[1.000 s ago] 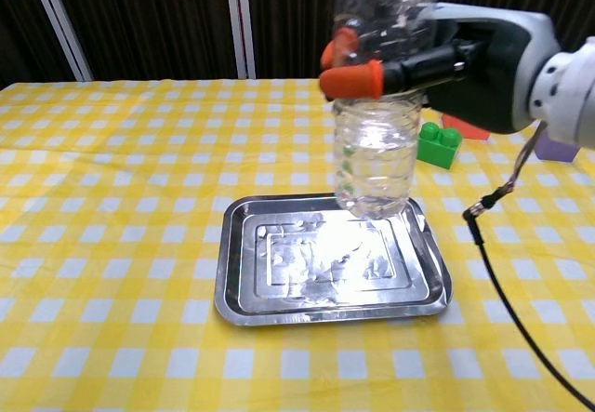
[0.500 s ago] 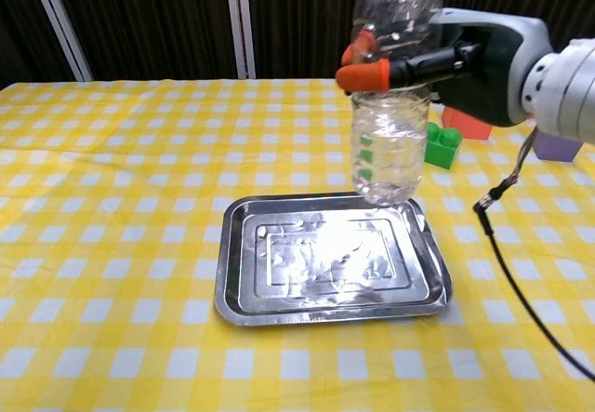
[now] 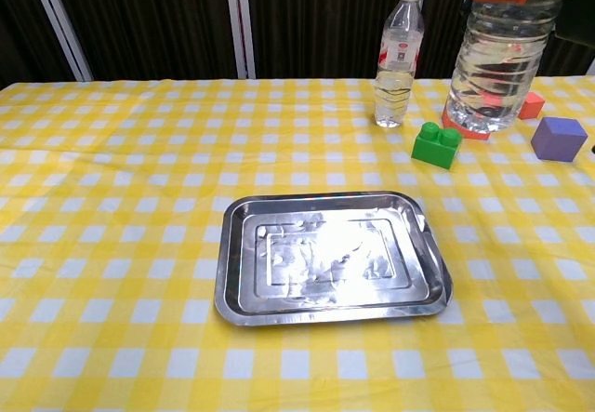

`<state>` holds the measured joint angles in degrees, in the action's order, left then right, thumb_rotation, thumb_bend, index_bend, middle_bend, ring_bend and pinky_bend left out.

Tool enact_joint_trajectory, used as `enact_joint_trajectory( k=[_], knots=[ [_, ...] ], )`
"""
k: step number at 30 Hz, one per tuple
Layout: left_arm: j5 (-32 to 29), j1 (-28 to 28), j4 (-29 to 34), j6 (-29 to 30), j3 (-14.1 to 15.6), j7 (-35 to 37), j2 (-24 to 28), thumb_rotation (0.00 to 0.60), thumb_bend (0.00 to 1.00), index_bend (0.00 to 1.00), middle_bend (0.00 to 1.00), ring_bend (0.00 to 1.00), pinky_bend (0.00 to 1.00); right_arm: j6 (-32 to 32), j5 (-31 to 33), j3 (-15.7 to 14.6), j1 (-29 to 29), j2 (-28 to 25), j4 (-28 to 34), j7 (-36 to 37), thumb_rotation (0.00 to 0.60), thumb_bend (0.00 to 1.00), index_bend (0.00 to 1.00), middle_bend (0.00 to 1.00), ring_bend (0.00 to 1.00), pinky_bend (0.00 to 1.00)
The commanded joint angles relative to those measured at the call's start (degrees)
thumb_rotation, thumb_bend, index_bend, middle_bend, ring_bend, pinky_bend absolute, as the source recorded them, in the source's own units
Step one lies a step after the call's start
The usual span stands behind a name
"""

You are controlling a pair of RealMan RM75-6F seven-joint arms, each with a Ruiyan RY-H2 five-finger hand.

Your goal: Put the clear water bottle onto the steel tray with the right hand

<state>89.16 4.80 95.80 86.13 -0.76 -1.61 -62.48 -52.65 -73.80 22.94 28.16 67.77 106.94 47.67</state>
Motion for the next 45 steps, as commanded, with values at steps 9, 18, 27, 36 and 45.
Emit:
enact_joint_trajectory(
  k=[9,18,27,36,45],
  knots=[
    [0.02,-0.16,-0.35,0.27,-0.04,1.0,0.31,0.6,0.18,0.19,0.01,0.0,0.0,-0.21,-2.45,-6.29,2.23,9.03,3.13,-4.82,0.6,0.29,1.0,0.8,0.55,0.12],
    [-0.22,-0.01,-0.42,-0.07,-0.11,0.39,0.05,0.6,0.18,0.19,0.01,0.0,0.0,-0.93,-3.18,-7.78,4.01,18.03,-4.91,-0.76,0.6,0.29,1.0,0.8,0.55,0.12],
    [-0.62,0.1,-0.38,-0.37,-0.21,-0.5,-0.25,0.6,0.18,0.19,0.01,0.0,0.0,-1.35,-5.95,-8.95,4.81,21.77,-12.8,5.6,0.6,0.3,1.0,0.8,0.55,0.12],
    [-0.85,0.31,-0.3,-0.88,-0.18,-1.47,-0.58,0.6,0.18,0.19,0.01,0.0,0.0,-2.13,-7.17,-9.87,5.27,24.38,-17.24,10.26,0.6,0.3,1.0,0.8,0.55,0.12],
    [-1.21,0.23,-0.41,-0.82,-0.3,-1.52,-0.52,0.6,0.18,0.19,0.01,0.0,0.0,-2.66,-8.34,-10.27,6.39,28.04,-23.0,13.39,0.6,0.3,1.0,0.8,0.55,0.12]
  ],
)
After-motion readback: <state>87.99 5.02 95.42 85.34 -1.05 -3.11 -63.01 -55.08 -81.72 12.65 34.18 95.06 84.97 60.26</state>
